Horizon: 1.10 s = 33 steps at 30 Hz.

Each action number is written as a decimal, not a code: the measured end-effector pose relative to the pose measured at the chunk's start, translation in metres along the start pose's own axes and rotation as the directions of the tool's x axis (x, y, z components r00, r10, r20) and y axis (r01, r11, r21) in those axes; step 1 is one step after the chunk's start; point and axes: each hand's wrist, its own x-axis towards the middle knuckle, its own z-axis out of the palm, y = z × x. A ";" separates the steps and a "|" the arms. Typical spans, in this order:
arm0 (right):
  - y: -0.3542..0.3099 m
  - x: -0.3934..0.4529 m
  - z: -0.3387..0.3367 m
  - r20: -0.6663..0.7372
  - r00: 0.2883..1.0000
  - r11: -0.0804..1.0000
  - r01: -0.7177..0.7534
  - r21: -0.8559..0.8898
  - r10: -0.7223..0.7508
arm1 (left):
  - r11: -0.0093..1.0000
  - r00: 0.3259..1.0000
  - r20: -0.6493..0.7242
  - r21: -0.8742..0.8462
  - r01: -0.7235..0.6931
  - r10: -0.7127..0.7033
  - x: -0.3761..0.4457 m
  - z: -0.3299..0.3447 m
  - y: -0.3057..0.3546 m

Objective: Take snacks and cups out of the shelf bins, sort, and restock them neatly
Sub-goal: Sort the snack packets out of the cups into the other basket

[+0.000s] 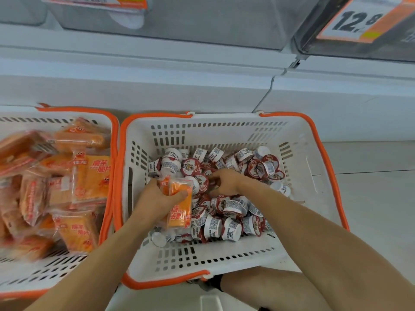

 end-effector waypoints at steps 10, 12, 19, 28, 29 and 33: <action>0.013 0.001 0.004 0.097 0.995 1.000 0.020 0.002 -0.020 | 0.998 0.998 0.051 0.042 0.037 -0.039 0.007 -0.001 -0.001; 0.015 -0.003 0.002 0.215 0.976 0.989 0.007 -0.150 0.025 | 0.998 0.997 0.059 0.041 0.040 -0.042 0.006 -0.001 0.000; 0.039 -0.034 -0.002 0.144 0.988 0.819 0.134 -0.558 -0.064 | 1.000 0.996 0.084 0.023 0.020 -0.022 0.005 -0.002 0.003; 0.056 -0.052 -0.036 -0.235 0.972 0.789 -0.148 -0.596 0.005 | 0.999 0.994 0.102 0.027 -0.040 0.037 -0.008 0.001 0.006; 0.045 -0.052 -0.031 -0.248 0.967 0.808 -0.102 -0.580 -0.055 | 0.999 0.994 0.104 0.031 -0.045 0.042 -0.009 0.001 0.006; 0.004 -0.041 -0.002 -0.174 0.963 0.946 0.152 -0.286 -0.208 | 0.999 0.995 0.098 0.015 -0.037 0.036 -0.008 -0.001 0.005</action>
